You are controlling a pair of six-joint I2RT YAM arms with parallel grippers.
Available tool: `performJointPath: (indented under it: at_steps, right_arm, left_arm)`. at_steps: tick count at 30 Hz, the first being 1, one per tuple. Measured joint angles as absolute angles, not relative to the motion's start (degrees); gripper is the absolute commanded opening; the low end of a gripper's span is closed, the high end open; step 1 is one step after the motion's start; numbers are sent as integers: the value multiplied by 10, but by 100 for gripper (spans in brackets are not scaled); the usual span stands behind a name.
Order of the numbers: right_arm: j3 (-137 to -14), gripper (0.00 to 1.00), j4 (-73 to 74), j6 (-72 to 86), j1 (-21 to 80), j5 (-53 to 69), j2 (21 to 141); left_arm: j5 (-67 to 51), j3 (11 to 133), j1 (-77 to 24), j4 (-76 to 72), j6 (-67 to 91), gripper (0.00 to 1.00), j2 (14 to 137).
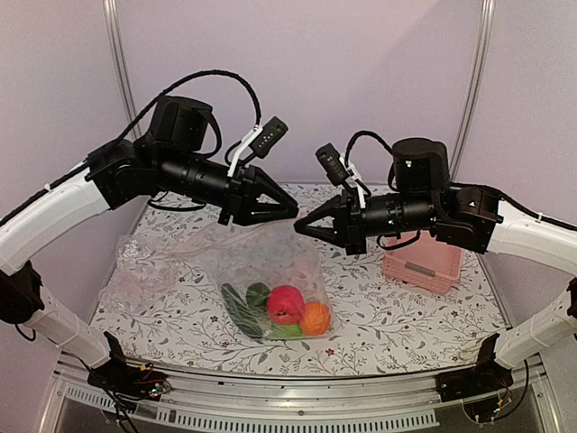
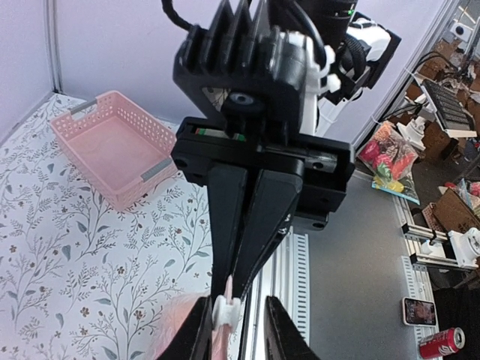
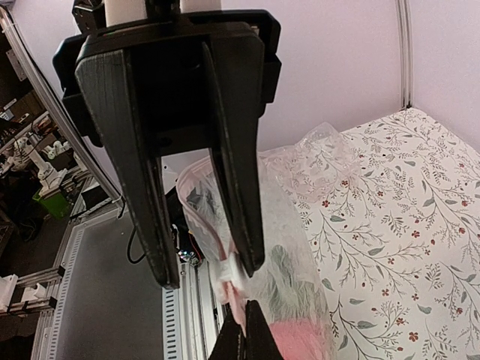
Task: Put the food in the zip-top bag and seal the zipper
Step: Hold the zipper from the zipper food storage bag, then hold the zipper food storage bag at the center of the board.
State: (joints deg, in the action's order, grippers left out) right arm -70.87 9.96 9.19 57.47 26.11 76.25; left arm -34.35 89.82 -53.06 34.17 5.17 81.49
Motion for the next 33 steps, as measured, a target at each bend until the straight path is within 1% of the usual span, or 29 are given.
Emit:
performJointPath:
  at_steps: [7, 11, 15, 22, 25, 33]
  right_arm:
    - [-709, 0, 101, 92, 575, 261, 762]
    - [-710, 0, 103, 92, 575, 261, 762]
    - [-710, 0, 103, 92, 575, 261, 762]
    - [-711, 0, 105, 92, 575, 261, 763]
    - [-712, 0, 107, 92, 575, 256, 763]
    - [-714, 0, 112, 93, 577, 236, 763]
  left_arm:
    - [-349, 897, -530, 342, 53, 23, 818]
    - [-350, 897, -530, 342, 54, 18, 820]
    - [-351, 897, -529, 342, 55, 16, 821]
    - [-351, 897, -528, 342, 55, 3, 822]
    - [-351, 897, -528, 342, 51, 0, 822]
    - [-348, 897, -527, 342, 50, 0, 823]
